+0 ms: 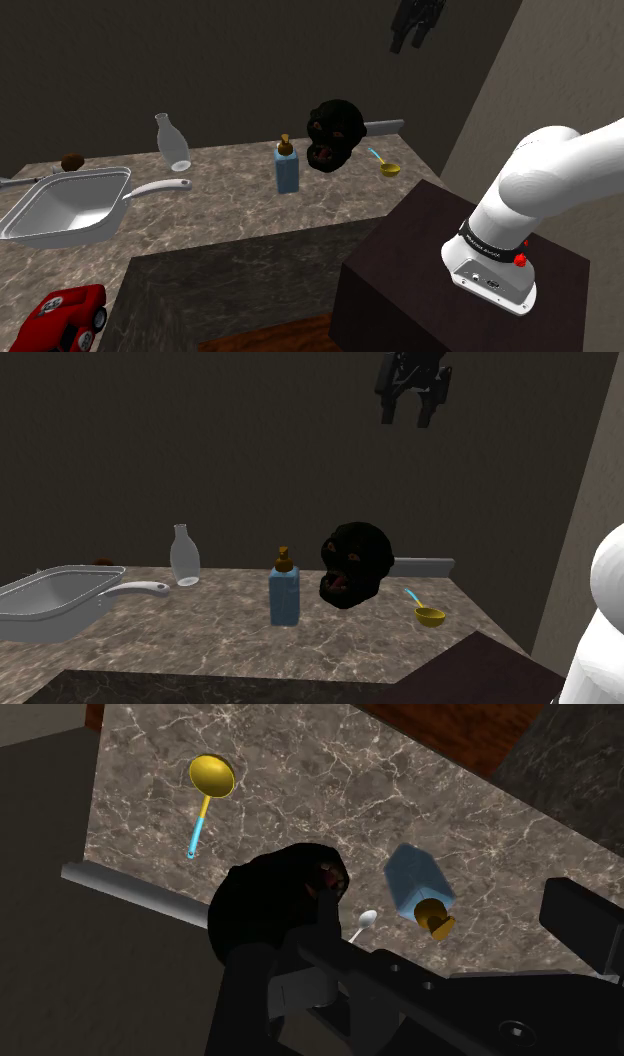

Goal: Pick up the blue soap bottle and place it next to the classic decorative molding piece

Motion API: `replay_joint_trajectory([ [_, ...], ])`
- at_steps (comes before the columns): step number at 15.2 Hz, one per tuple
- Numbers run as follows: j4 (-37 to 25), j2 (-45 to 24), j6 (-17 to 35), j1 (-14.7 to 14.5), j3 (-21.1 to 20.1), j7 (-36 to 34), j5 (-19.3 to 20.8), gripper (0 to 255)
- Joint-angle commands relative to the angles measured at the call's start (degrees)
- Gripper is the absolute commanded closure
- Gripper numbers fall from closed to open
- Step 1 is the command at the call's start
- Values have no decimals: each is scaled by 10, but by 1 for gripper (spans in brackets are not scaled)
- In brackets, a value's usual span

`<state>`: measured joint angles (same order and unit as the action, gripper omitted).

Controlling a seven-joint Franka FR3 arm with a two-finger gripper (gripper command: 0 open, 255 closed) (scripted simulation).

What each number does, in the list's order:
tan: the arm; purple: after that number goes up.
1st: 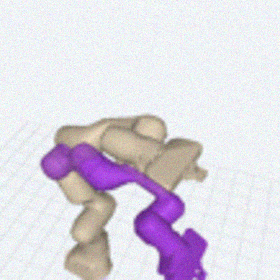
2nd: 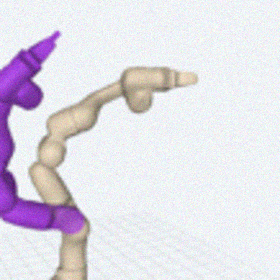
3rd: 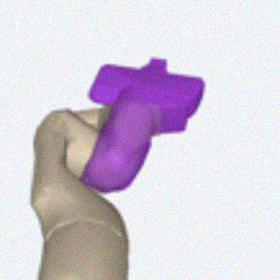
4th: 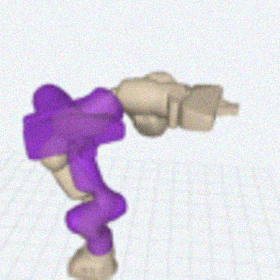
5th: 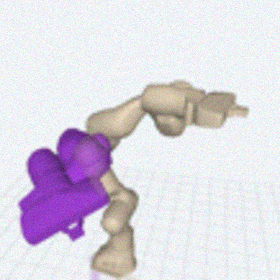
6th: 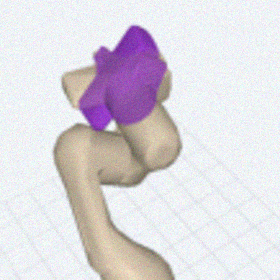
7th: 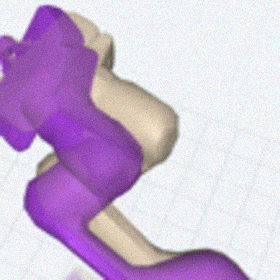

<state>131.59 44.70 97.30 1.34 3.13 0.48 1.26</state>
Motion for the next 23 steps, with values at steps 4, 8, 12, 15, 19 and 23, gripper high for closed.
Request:
replay_joint_trajectory([
  [4, 5, -48, 44, -4, -12, -16, -6, 0],
  [8, 0, -119, 100, -9, -27, -37, -12, 0],
  [12, -16, -197, 150, -13, -41, -58, -15, 0],
  [15, -35, -258, 183, -16, -51, -74, -15, 0],
  [19, -72, -342, 220, -20, -62, -95, -11, 0],
  [23, -119, -429, 248, -24, -71, -116, -5, 0],
])
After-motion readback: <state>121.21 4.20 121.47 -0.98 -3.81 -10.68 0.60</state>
